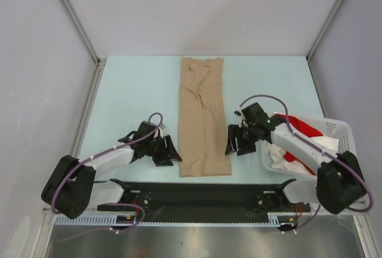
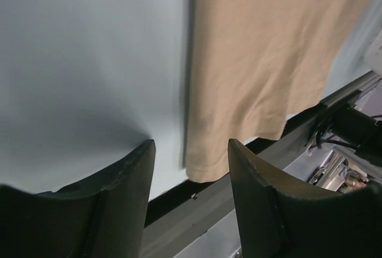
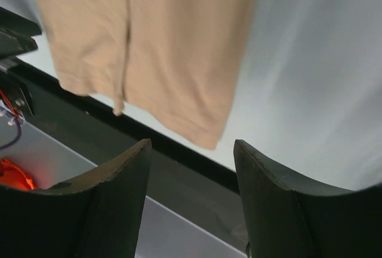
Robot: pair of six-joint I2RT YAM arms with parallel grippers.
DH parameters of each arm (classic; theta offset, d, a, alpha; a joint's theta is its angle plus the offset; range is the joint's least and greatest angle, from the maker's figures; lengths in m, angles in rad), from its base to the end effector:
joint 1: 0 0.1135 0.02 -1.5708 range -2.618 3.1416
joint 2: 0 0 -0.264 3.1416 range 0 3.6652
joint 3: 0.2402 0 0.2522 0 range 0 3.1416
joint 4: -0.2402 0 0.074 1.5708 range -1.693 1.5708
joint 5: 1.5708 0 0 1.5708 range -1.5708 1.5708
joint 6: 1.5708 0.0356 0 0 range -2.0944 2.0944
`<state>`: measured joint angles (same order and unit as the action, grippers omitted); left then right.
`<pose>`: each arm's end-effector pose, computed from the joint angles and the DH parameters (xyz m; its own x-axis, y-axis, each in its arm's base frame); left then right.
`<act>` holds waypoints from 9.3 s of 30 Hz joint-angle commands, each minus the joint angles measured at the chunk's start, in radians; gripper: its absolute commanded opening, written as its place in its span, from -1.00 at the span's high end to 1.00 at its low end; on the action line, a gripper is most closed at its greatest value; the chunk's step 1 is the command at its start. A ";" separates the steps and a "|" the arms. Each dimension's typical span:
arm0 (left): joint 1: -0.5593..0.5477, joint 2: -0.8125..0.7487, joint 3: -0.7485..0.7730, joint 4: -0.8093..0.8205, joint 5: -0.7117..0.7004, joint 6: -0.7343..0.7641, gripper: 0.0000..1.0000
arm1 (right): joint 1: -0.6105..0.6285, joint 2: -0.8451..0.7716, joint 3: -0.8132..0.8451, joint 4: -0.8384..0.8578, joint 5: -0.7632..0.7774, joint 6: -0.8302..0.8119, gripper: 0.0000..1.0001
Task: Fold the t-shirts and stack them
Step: Fold the tshirt
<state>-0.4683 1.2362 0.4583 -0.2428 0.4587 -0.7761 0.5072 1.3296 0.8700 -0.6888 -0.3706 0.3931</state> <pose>0.1761 -0.1067 0.1434 -0.9711 -0.2127 -0.1087 -0.0966 0.7660 -0.6356 0.2097 0.1313 0.2172 -0.9596 -0.1248 -0.2521 -0.2327 0.8557 0.4622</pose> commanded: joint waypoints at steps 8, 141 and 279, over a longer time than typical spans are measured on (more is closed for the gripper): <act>-0.059 0.045 -0.124 0.122 0.008 -0.166 -0.09 | 0.001 -0.120 -0.204 0.054 -0.008 0.099 -0.09; 0.031 0.721 1.017 -0.313 -0.109 0.146 0.36 | -0.053 0.759 0.839 0.001 0.107 -0.008 0.00; 0.102 0.638 0.809 -0.231 -0.120 0.319 0.99 | 0.022 1.116 1.376 0.181 0.188 0.098 1.00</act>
<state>-0.3614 1.9530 1.2953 -0.4797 0.3458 -0.4618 0.5228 2.5263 2.2204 -0.5480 -0.2253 0.4725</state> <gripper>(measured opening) 0.007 0.012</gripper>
